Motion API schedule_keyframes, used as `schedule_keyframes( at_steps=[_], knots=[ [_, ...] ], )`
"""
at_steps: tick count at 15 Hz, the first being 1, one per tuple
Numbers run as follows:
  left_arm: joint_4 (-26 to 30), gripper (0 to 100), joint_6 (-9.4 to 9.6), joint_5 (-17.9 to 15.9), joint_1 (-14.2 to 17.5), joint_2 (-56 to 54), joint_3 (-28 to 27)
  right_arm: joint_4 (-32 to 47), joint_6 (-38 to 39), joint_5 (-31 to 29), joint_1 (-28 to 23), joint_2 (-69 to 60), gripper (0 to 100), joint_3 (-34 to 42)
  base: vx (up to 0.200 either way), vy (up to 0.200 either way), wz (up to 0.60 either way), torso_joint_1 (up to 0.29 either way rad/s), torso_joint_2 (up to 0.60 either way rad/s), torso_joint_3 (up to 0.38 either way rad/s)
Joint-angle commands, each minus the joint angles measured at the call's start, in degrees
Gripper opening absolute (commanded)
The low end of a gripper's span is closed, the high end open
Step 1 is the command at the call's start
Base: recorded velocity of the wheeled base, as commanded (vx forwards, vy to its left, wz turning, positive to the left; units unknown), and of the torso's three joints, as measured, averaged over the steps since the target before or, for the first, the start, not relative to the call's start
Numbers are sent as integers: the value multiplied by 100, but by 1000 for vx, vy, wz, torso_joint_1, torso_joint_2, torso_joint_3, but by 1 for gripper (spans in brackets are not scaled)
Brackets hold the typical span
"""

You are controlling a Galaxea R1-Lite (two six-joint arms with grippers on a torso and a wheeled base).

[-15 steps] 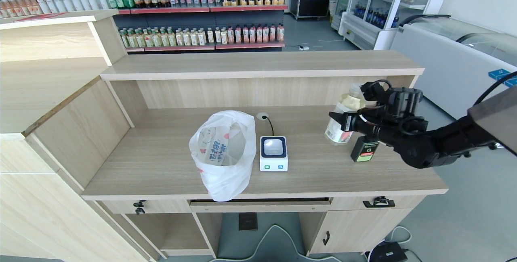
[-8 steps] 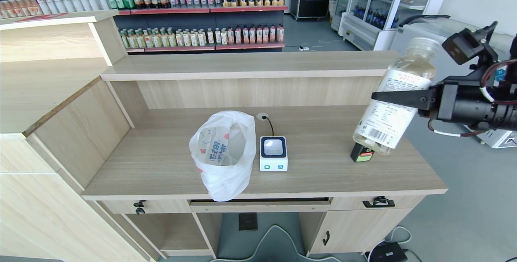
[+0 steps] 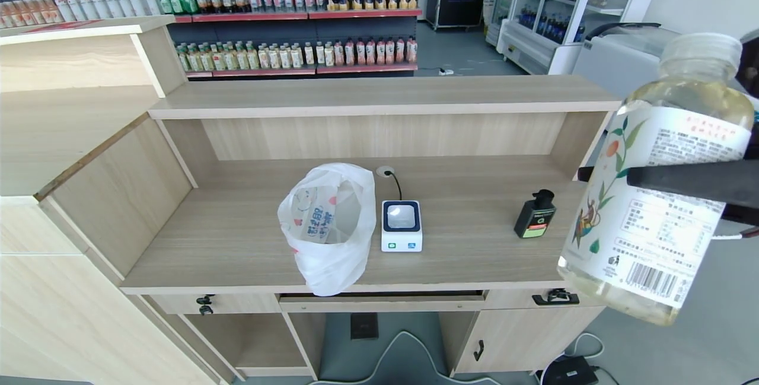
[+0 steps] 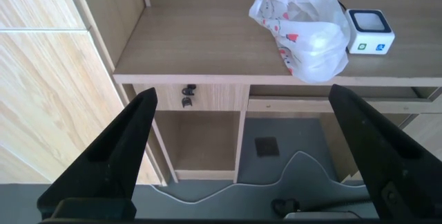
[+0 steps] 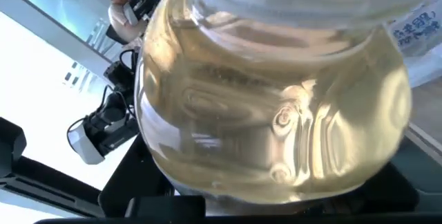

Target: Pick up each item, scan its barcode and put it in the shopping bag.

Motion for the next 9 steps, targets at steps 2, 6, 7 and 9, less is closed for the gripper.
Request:
schedule_keyframes(
  at_steps=[2,6,7,9],
  knots=[
    [-1,100,-2,4,0,-2,0,175,-14,13,206,-366,0,147,0,0,0,0,0,0],
    [-1,100,-2,4,0,-2,0,237,-32,13,206,-621,0,666,0,0,0,0,0,0],
    [-1,100,-2,4,0,-2,0,307,-41,13,215,-657,0,666,0,0,0,0,0,0],
    [-1,100,-2,4,0,-2,0,439,-49,13,277,-718,0,674,0,0,0,0,0,0]
  ],
)
